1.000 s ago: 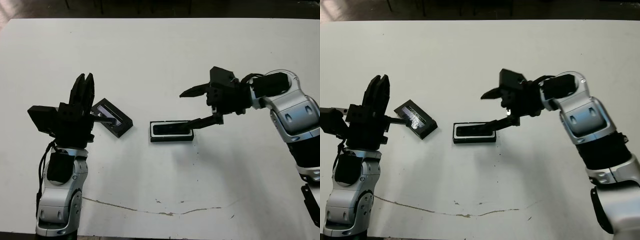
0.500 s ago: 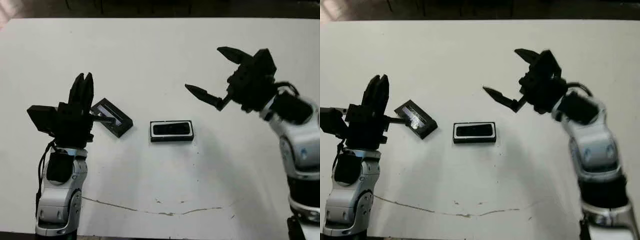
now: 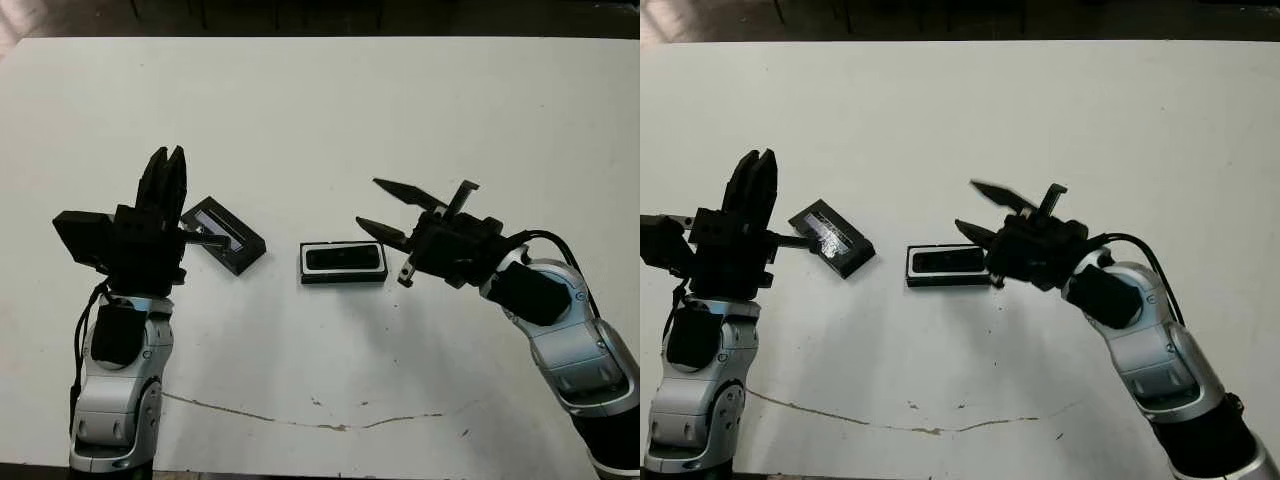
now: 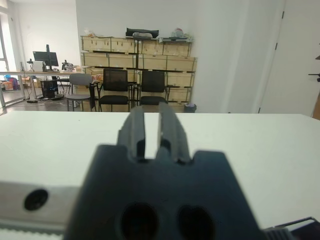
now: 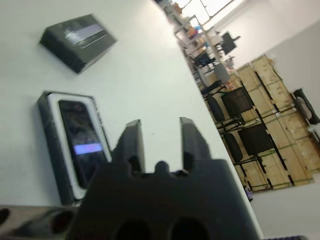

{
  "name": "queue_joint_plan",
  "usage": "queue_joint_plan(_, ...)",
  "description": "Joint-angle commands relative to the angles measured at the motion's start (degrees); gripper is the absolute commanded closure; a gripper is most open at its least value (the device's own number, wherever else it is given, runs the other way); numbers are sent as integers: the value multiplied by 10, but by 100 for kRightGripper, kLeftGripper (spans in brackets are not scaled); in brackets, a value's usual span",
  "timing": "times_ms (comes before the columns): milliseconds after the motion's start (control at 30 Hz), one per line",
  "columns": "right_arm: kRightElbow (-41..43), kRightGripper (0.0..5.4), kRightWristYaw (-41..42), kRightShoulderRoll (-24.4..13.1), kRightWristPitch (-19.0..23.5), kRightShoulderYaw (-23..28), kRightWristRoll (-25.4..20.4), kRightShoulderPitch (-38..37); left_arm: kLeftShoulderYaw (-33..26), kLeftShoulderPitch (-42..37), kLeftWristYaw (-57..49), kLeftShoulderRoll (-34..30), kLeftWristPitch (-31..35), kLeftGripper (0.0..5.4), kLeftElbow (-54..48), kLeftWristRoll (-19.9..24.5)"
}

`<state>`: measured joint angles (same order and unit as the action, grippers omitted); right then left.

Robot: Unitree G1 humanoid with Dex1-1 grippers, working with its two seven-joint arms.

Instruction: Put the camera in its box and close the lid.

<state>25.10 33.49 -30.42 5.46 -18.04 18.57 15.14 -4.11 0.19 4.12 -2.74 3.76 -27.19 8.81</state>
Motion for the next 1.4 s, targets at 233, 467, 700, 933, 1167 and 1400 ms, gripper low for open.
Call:
queue_joint_plan(233,-31,539,59,-22,32,-20,35,15,-1,17,3,-7,7,540,-2,-1)
queue_joint_plan(467,-58,539,72,-26,20,-34,57,12,0,17,2,-5,12,540,-3,3)
queue_joint_plan(700,-71,539,87,-36,4,-46,66,1,-1,16,0,-3,8,540,0,2)
queue_joint_plan(933,-56,539,110,-49,2,-42,55,-12,-1,12,0,-4,10,540,1,0)
queue_joint_plan(1167,-53,539,110,-43,9,-20,36,-19,-4,9,-1,-5,10,540,2,-1)
queue_joint_plan(1400,-48,539,-28,62,21,106,-74,-13,-11,0,0,-16,11,540,2,-8)
